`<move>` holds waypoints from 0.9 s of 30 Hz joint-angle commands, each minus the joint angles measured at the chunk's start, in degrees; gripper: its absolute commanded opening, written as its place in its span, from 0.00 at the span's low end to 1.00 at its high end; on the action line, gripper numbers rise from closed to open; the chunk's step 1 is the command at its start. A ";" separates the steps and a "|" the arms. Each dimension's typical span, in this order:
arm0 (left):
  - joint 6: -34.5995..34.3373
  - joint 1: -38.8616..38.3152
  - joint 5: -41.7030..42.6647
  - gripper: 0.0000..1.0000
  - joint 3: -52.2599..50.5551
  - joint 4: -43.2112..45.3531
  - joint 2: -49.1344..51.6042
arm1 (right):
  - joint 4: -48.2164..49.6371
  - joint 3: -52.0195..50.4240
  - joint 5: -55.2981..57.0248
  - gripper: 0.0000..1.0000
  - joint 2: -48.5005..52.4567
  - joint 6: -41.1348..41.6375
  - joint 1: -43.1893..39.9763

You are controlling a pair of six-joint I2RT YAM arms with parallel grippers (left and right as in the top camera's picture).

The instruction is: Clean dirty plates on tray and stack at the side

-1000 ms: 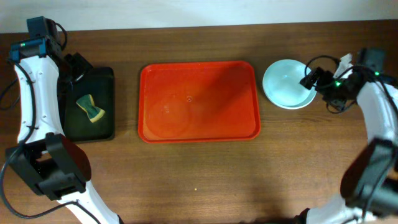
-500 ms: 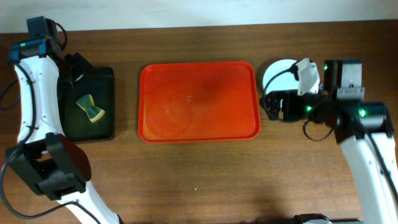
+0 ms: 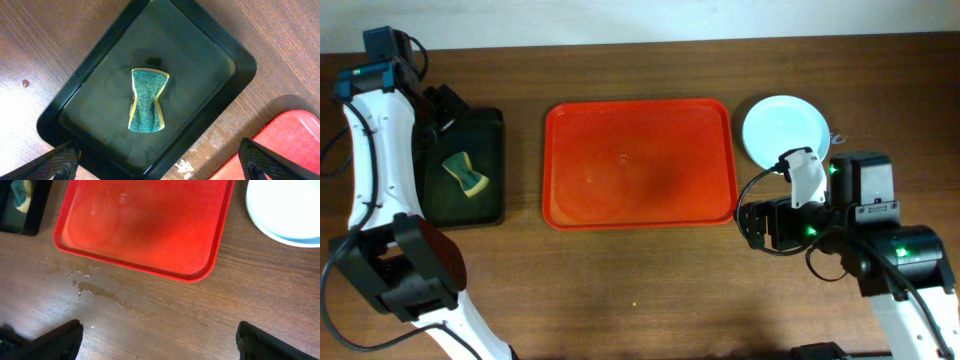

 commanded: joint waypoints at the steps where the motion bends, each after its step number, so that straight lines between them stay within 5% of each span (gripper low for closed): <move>1: -0.11 0.04 -0.02 0.99 0.24 -0.07 -0.07 | 0.24 -0.26 2.19 0.99 0.02 -0.55 0.74; 4: -0.11 0.04 -0.02 0.99 0.24 -0.07 -0.07 | 7.10 -3.56 3.50 0.99 -4.48 -0.52 0.72; 9: -0.11 0.04 -0.02 0.99 0.24 -0.07 -0.07 | 32.92 -32.61 3.63 0.99 -36.70 0.70 -0.70; 13: -0.11 0.04 -0.02 0.99 0.24 -0.07 -0.07 | 45.62 -49.00 9.86 0.99 -52.65 9.07 -1.27; 20: -0.11 0.04 -0.02 0.99 0.24 -0.07 -0.07 | 57.02 -63.01 14.05 0.99 -58.66 20.57 -5.35; 24: -0.11 0.04 -0.02 0.99 0.24 -0.07 -0.07 | 56.39 -63.45 20.81 0.98 -58.66 19.91 -5.66; 27: -0.11 0.04 -0.02 1.00 0.24 -0.07 -0.07 | 56.30 -63.45 20.00 0.99 -58.66 10.40 -5.64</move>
